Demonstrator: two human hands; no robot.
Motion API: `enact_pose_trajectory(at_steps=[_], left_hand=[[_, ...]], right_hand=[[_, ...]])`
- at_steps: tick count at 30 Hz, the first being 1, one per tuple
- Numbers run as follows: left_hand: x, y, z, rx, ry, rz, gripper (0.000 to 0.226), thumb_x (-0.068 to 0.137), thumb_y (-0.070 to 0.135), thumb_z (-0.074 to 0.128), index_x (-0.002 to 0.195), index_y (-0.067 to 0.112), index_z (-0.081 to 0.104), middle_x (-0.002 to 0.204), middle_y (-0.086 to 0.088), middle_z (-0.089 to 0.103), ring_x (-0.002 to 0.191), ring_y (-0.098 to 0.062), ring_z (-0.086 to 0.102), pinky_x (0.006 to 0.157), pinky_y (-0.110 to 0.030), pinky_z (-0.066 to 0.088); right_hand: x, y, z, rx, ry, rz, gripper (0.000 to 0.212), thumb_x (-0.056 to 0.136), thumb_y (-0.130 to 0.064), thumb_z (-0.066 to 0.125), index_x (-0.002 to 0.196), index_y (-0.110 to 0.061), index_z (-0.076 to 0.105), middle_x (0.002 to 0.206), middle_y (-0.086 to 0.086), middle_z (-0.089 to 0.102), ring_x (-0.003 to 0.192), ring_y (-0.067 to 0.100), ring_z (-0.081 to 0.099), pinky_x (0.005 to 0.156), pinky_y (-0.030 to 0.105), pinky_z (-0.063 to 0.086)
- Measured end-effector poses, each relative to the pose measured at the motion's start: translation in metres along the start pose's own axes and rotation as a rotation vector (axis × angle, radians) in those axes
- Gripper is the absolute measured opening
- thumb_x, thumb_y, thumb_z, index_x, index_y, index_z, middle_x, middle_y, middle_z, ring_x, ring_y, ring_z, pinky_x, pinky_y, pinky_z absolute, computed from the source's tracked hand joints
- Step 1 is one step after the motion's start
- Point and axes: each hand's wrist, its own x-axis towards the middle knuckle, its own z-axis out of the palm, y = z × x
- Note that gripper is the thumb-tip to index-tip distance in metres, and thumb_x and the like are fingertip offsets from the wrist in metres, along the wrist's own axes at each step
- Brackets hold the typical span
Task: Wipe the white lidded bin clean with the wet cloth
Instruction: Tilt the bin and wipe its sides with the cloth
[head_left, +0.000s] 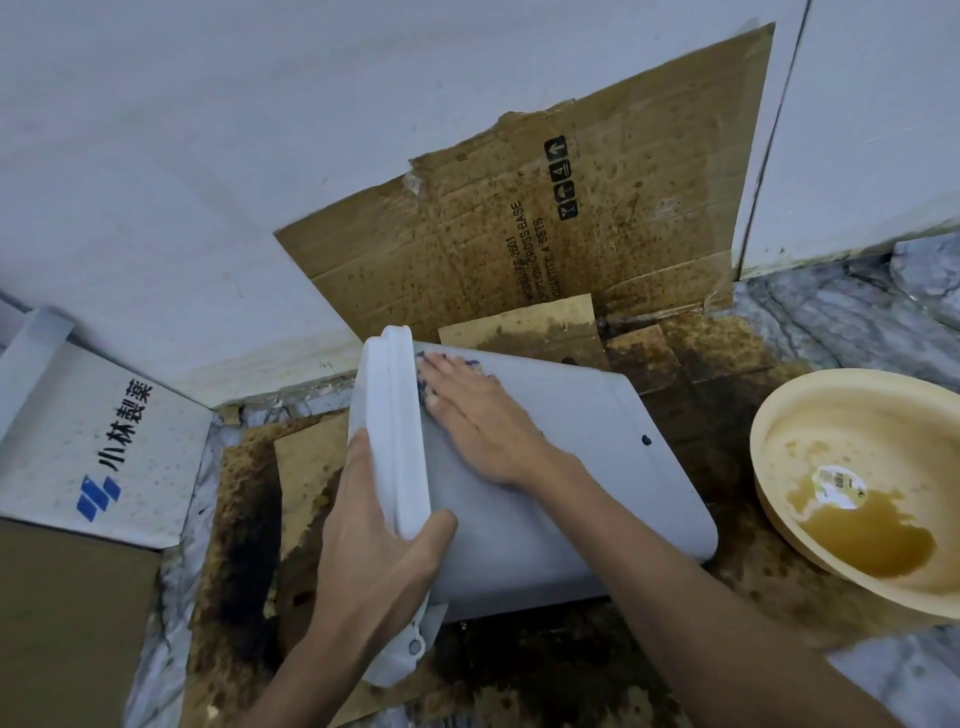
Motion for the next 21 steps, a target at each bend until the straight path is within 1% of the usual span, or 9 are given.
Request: enact_pose_trajectory(at_steps=[3, 5, 8, 11, 13, 15, 18, 19, 21], left_hand=[[-0.001, -0.003, -0.003, 0.003, -0.004, -0.025, 0.113, 0.057, 0.063, 0.056, 0.161, 0.038, 0.019, 0.149, -0.002, 0.051, 0.126, -0.031, 0.055, 0.096, -0.055, 0.052], [-0.002, -0.002, -0.004, -0.003, -0.001, -0.02, 0.111, 0.058, 0.061, 0.055, 0.16, 0.039, 0.018, 0.146, 0.0, 0.053, 0.122, -0.029, 0.057, 0.096, -0.054, 0.053], [-0.005, 0.0, -0.003, -0.006, -0.006, -0.017, 0.111, 0.059, 0.062, 0.056, 0.16, 0.039, 0.016, 0.145, 0.002, 0.053, 0.12, -0.027, 0.058, 0.095, -0.054, 0.054], [-0.005, 0.002, -0.002, -0.004, -0.012, -0.014, 0.112, 0.059, 0.063, 0.055, 0.16, 0.04, 0.014, 0.147, 0.002, 0.051, 0.122, -0.028, 0.056, 0.096, -0.055, 0.053], [-0.003, 0.004, 0.0, -0.001, -0.003, -0.001, 0.112, 0.058, 0.063, 0.055, 0.16, 0.039, 0.014, 0.148, 0.001, 0.05, 0.122, -0.029, 0.056, 0.095, -0.057, 0.053], [-0.003, 0.007, 0.0, 0.001, -0.002, -0.004, 0.114, 0.056, 0.065, 0.054, 0.16, 0.038, 0.015, 0.148, -0.001, 0.05, 0.122, -0.031, 0.056, 0.095, -0.057, 0.052], [-0.002, 0.004, 0.001, 0.002, -0.017, -0.014, 0.118, 0.054, 0.065, 0.054, 0.161, 0.039, 0.013, 0.154, -0.003, 0.046, 0.129, -0.033, 0.053, 0.1, -0.055, 0.05], [-0.002, 0.003, 0.0, 0.001, -0.018, -0.015, 0.118, 0.054, 0.064, 0.054, 0.162, 0.039, 0.013, 0.155, -0.003, 0.045, 0.13, -0.033, 0.052, 0.102, -0.053, 0.049], [-0.003, 0.0, 0.0, 0.007, -0.017, -0.014, 0.119, 0.053, 0.063, 0.052, 0.162, 0.038, 0.014, 0.155, -0.003, 0.046, 0.129, -0.033, 0.052, 0.102, -0.05, 0.048]], right_hand=[[-0.058, 0.01, 0.0, 0.009, -0.004, -0.048, 0.049, 0.106, -0.041, 0.026, 0.154, -0.034, 0.027, 0.16, -0.021, 0.018, 0.147, -0.007, 0.008, 0.119, 0.018, -0.001], [-0.075, 0.04, -0.01, -0.019, 0.043, 0.076, 0.05, 0.105, -0.042, 0.025, 0.154, -0.033, 0.026, 0.16, -0.021, 0.016, 0.148, -0.005, 0.009, 0.121, 0.024, 0.003], [-0.057, 0.084, -0.024, -0.041, 0.132, 0.323, 0.05, 0.107, -0.039, 0.025, 0.155, -0.024, 0.027, 0.163, -0.007, 0.021, 0.15, 0.008, 0.015, 0.123, 0.036, 0.01], [-0.016, 0.104, -0.035, -0.076, 0.163, 0.432, 0.052, 0.106, -0.039, 0.024, 0.155, -0.021, 0.027, 0.163, -0.002, 0.024, 0.151, 0.015, 0.015, 0.123, 0.038, 0.011], [0.004, 0.094, -0.036, -0.05, 0.151, 0.397, 0.051, 0.106, -0.038, 0.026, 0.155, -0.022, 0.028, 0.162, -0.004, 0.026, 0.151, 0.016, 0.015, 0.122, 0.039, 0.01], [0.001, 0.065, -0.029, -0.01, 0.101, 0.263, 0.05, 0.107, -0.037, 0.028, 0.155, -0.024, 0.027, 0.162, -0.007, 0.023, 0.151, 0.013, 0.012, 0.123, 0.037, 0.007], [-0.053, 0.044, -0.018, -0.046, 0.043, 0.096, 0.051, 0.107, -0.04, 0.025, 0.156, -0.031, 0.018, 0.161, -0.019, 0.013, 0.148, -0.002, 0.004, 0.121, 0.025, -0.002], [-0.071, 0.056, -0.019, -0.074, 0.027, 0.098, 0.052, 0.107, -0.041, 0.024, 0.157, -0.031, 0.017, 0.162, -0.019, 0.011, 0.148, -0.003, 0.003, 0.121, 0.024, -0.002], [-0.088, 0.092, -0.032, -0.124, 0.05, 0.23, 0.052, 0.107, -0.039, 0.025, 0.157, -0.025, 0.017, 0.164, -0.01, 0.013, 0.15, 0.003, 0.009, 0.122, 0.026, 0.002]])
